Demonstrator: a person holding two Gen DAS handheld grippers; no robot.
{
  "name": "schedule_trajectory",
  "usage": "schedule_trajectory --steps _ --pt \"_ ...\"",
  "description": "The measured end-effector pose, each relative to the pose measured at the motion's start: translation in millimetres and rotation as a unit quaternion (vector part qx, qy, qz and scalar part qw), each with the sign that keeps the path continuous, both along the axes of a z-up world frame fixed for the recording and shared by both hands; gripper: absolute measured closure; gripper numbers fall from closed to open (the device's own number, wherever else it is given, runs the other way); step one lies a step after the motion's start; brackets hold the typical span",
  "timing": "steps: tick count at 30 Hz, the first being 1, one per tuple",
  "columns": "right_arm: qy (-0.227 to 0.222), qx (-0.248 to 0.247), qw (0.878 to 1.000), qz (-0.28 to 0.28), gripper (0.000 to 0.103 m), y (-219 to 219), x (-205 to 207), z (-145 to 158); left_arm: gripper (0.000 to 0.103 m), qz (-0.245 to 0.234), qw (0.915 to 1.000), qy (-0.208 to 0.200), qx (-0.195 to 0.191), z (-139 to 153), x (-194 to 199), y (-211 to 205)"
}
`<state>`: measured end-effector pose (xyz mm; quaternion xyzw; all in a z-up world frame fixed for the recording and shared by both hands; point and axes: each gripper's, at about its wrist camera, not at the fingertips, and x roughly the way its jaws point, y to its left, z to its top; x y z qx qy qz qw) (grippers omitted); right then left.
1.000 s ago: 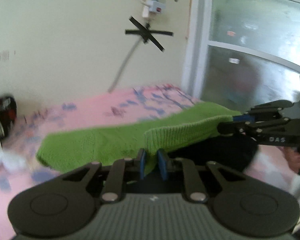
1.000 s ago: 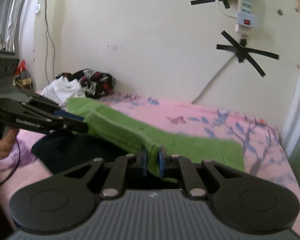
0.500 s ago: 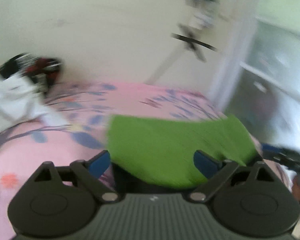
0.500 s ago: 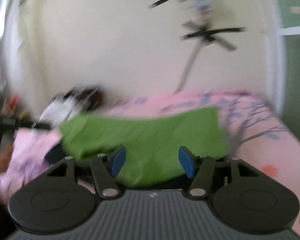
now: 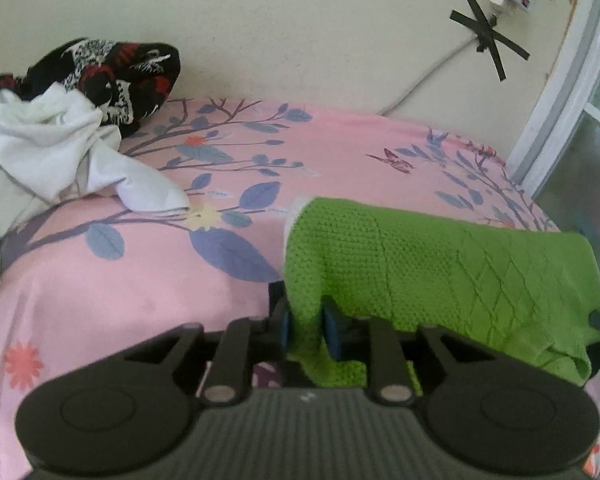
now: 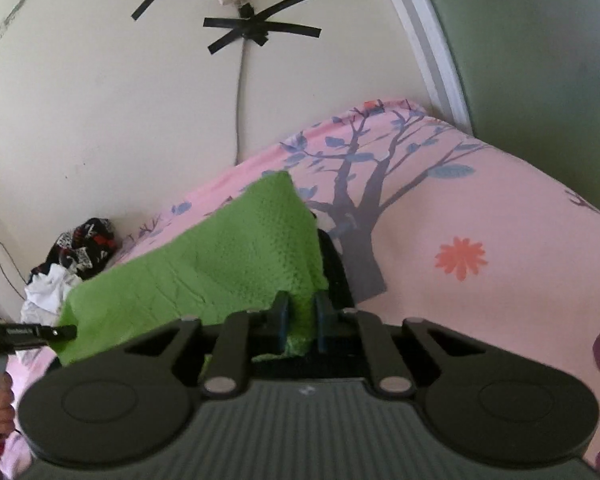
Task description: Fold small clothes
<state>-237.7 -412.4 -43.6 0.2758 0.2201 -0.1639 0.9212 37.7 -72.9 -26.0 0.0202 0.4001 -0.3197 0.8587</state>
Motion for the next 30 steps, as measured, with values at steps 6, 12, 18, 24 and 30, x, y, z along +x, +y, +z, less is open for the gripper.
schedule_trajectory --steps 6,12,18,24,30 --pt "-0.073 0.119 0.99 0.007 0.016 -34.3 -24.5 15.1 0.069 0.012 0.9964 -0.033 -0.076 45.6 -14.5 25.8" --pt "-0.007 0.179 0.983 0.033 0.021 -45.8 20.1 -9.0 0.072 -0.106 0.9922 -0.007 -0.065 38.0 -14.9 -54.9" --pt "-0.005 0.114 0.993 0.033 0.052 -27.2 33.1 -8.8 0.077 -0.118 0.9925 0.005 -0.032 -2.3 -13.5 -94.9" --pt "-0.04 0.143 0.986 0.07 0.078 -16.7 40.8 28.0 0.076 -0.126 0.9908 -0.049 -0.003 -3.4 -32.7 -101.0" --pt "-0.07 0.01 0.978 0.198 0.078 71.6 86.5 102.0 0.056 -0.126 0.9852 0.009 -0.116 15.7 -14.7 -38.6"
